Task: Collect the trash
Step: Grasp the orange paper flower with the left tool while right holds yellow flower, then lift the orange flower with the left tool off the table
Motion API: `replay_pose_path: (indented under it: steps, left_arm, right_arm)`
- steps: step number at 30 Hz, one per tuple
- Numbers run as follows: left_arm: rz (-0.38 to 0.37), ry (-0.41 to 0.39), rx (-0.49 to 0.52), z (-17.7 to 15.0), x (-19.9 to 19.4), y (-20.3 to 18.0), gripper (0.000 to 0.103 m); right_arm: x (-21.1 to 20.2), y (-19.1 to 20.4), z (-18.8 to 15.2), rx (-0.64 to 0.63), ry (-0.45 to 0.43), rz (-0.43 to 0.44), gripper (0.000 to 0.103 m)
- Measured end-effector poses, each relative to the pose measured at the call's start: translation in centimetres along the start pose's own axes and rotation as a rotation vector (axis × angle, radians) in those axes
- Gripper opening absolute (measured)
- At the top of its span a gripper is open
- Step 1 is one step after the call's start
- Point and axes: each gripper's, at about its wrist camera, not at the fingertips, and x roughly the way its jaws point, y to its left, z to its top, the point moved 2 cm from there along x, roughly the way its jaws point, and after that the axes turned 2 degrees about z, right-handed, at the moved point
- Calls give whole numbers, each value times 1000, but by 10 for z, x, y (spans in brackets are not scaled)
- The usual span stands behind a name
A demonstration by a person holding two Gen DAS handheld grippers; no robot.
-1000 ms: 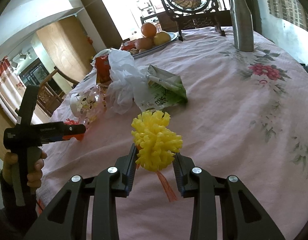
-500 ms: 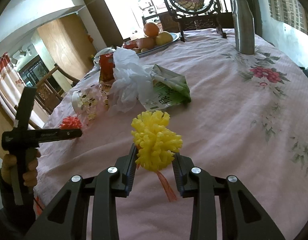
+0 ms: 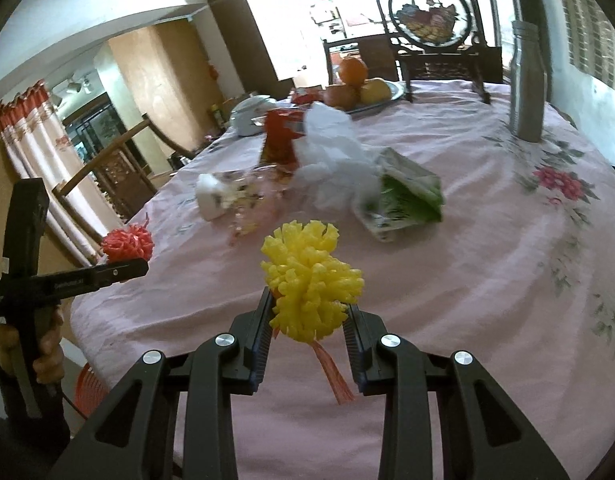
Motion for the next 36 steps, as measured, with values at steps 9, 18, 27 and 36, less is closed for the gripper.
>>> replay_pose_path:
  steps: [9, 18, 27, 36]
  left_arm:
    - [14, 55, 31, -29, 7, 17, 26]
    - [45, 134, 8, -29, 32, 31, 72]
    - [156, 60, 41, -20, 27, 35, 89]
    - [143, 80, 34, -20, 40, 35, 31]
  right_arm:
    - [21, 38, -18, -50, 70, 47, 33]
    - [32, 43, -21, -59, 106, 57, 33]
    - [39, 38, -19, -49, 113, 68, 33]
    - [41, 32, -18, -39, 115, 56, 33]
